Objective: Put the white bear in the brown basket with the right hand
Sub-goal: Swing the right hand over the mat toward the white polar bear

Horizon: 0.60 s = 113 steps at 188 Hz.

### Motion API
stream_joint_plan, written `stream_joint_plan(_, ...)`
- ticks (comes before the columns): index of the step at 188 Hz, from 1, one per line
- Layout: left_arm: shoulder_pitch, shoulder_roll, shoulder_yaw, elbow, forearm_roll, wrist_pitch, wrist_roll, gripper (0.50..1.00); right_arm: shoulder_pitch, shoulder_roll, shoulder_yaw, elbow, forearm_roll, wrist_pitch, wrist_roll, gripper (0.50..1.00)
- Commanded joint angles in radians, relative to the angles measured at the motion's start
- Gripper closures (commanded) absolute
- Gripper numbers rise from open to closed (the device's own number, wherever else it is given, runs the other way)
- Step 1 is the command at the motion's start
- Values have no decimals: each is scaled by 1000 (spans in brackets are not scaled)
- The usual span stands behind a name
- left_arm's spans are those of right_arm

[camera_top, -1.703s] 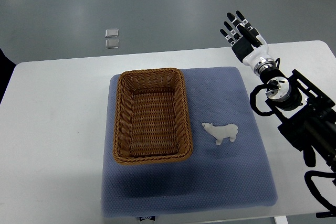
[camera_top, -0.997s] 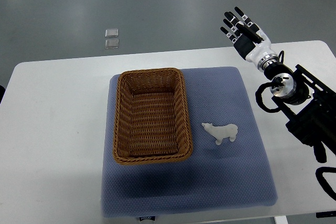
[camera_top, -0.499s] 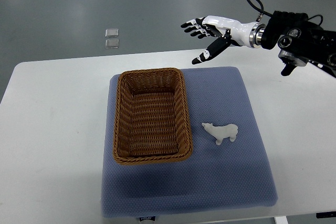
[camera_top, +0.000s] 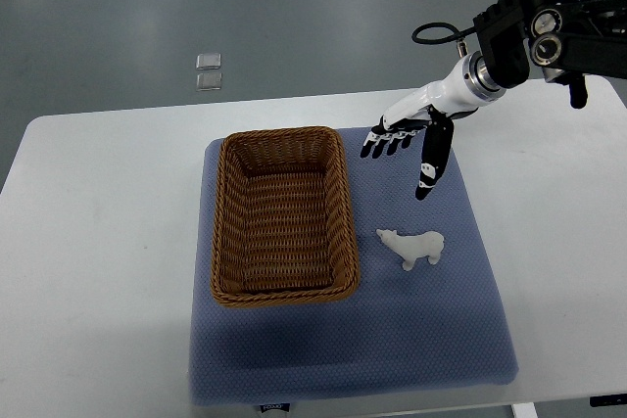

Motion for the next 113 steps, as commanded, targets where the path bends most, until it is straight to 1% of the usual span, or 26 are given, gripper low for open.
stream_joint_plan(1,0,0,0,1,0,0,0,500,-19,-5,1,4,2,-14,1,572)
stream_joint_plan(46,0,0,0,1,0,0,0,500,-50,-25,6,19,-3,-60,1,572)
stream_joint_plan(64,0,0,0,1,0,0,0,500,-74,-32,12,42,-1,-99,4,572)
stream_joint_plan(89,0,0,0,1,0,0,0,500,-168,-45,87,67,5,-156,11,572)
stream_joint_plan(113,0,0,0,2,0,0,0,500,-252,-81,135,76,-1,-204,11,572)
